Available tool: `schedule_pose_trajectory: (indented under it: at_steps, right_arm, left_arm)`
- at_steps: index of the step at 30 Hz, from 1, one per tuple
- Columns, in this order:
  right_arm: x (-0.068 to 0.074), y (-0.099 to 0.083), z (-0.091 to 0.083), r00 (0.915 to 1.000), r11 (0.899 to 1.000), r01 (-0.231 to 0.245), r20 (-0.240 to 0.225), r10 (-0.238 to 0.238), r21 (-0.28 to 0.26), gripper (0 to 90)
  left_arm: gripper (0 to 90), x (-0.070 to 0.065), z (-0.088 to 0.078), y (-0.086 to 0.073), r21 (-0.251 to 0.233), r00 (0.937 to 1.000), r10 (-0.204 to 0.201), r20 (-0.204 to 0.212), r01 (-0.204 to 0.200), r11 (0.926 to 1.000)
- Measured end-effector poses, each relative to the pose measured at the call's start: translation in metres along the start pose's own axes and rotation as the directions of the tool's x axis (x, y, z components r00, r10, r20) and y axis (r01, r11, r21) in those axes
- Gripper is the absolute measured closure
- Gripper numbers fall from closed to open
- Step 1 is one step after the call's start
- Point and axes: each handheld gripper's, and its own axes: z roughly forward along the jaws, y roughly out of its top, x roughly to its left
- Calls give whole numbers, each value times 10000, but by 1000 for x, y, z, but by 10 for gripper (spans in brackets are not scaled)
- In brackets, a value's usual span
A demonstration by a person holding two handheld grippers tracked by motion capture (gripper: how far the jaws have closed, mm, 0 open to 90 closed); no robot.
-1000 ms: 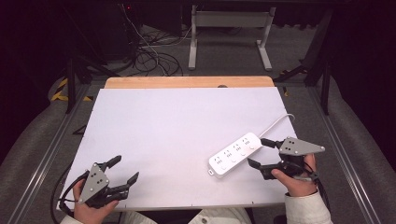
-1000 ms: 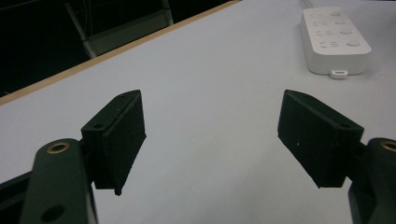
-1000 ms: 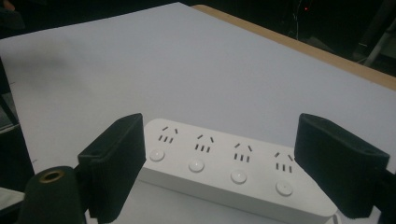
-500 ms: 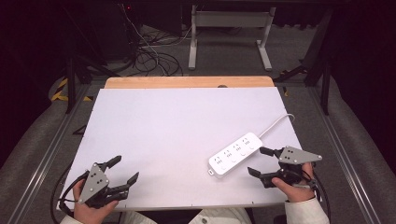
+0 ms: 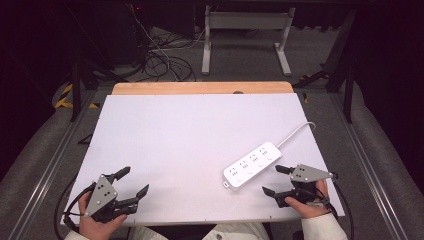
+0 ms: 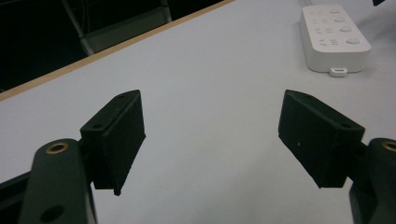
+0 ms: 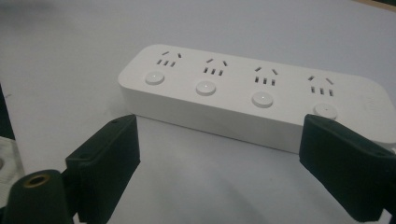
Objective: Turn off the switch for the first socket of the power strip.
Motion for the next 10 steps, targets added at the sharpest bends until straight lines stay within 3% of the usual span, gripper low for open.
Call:
schedule_pose_trajectory:
  at_steps: [4, 5, 10]
  right_arm:
    - [1, 2, 0, 9995, 9997, 110, 302, -104, -206, 125]
    - [1, 3, -2, 9972, 9989, 246, 711, -217, -396, 116]
    - [0, 3, -4, 9967, 9979, 248, 781, -201, -597, 112]
  left_arm:
    - [230, 0, 1, 0, 72, 10000, -68, 30, 67, 10000]
    - [229, 1, 2, -1, 117, 10000, -74, 28, 74, 9999]
    - [228, 1, 2, -1, 135, 10000, -85, 25, 85, 9999]
